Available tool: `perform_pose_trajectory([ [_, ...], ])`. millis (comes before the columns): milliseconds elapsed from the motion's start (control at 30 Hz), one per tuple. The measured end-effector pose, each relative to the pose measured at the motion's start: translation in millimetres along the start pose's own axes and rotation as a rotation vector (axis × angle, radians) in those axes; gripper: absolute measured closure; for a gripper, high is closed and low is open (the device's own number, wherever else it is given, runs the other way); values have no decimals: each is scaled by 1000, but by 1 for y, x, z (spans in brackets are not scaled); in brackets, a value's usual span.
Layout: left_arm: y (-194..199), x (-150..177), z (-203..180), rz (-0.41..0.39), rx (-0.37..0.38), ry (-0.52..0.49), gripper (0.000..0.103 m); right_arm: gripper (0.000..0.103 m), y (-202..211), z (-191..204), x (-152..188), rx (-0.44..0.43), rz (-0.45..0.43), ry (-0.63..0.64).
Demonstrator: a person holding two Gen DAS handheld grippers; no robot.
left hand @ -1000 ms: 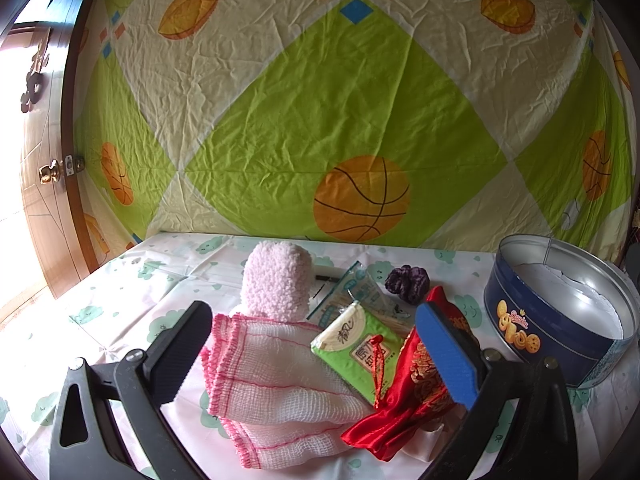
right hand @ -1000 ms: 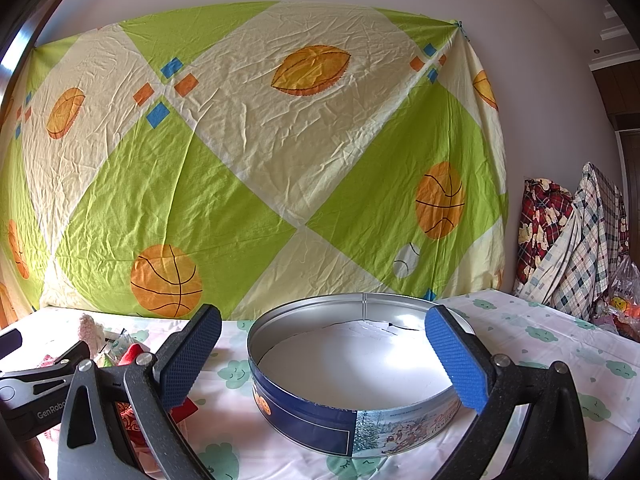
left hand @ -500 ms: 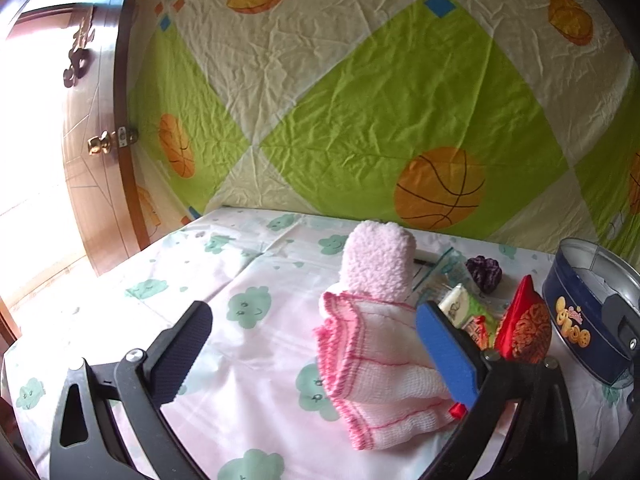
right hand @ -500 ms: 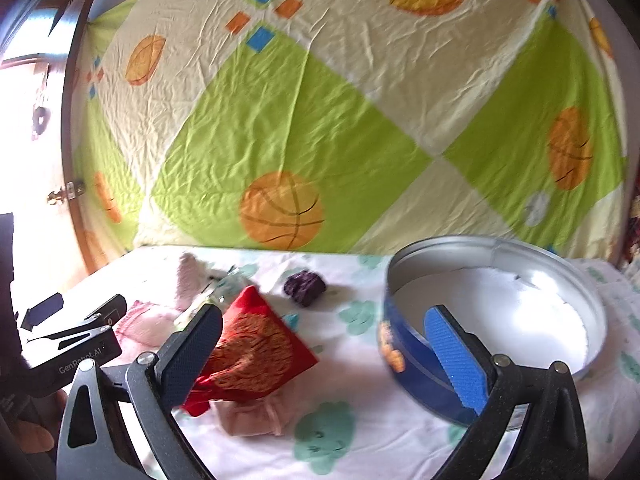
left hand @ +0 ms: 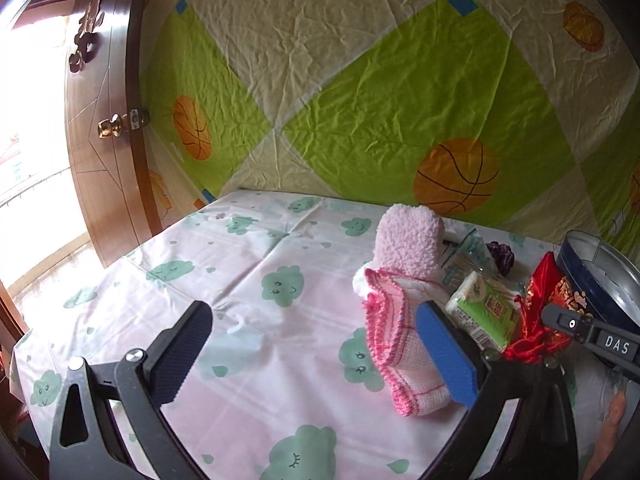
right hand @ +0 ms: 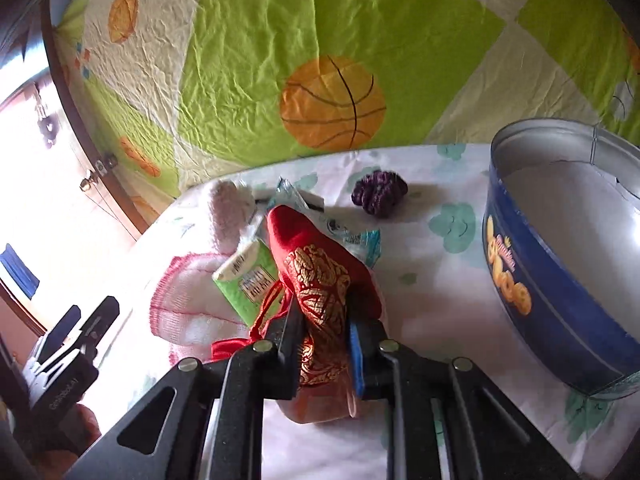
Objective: Organize soft objects
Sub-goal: 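Grasp the red-and-gold pouch with the right tool while the left tool grasps the green tissue pack, then carry the pouch and tissue pack over the blue tin and release both inside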
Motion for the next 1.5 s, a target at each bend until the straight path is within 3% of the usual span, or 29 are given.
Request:
perform_pose_trajectory([
  [133,-3,-8,-28,11,88,-18,0,83,54,-10,-16,-6,-188,43],
  [233,-12,-12,-59,45,179,-42,0,83,91,-20,-21,97,-351,97],
  [333,-28,-13,-92,94,226,-83,0,83,110,-37,-27,211,-446,131],
  [467,-52,-1,-135,196,281,-235,0,83,115,-65,-36,263,-452,111],
  [600,-72,14,-154,256,177,-415,0,83,116,-84,-37,268,-428,71],
  [700,-88,21,-146,304,142,-456,5,83,115,-89,-37,272,-419,50],
  [767,-93,21,-141,332,154,-434,8,83,114,-90,-36,265,-412,40],
  [867,-93,18,-142,320,204,-420,28,83,113,-89,-34,268,-408,46],
  [1000,-93,17,-141,323,216,-409,29,83,112,-86,-33,274,-410,63],
  [1233,-62,-1,-114,191,259,-235,29,83,118,-84,-33,219,-432,58],
  [1500,-33,-21,-101,73,217,-117,29,83,120,-71,-29,175,-440,82],
])
Point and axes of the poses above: each gripper's, at about its wrist camera, not at the fingertips, and y roughly against the way its jaws point, z to its left, x to its underside, the point moved 4 cm from there along -y, roughly the way its jaws point, and after that the axes turned 4 degrees about x, right-handed, at the moved point
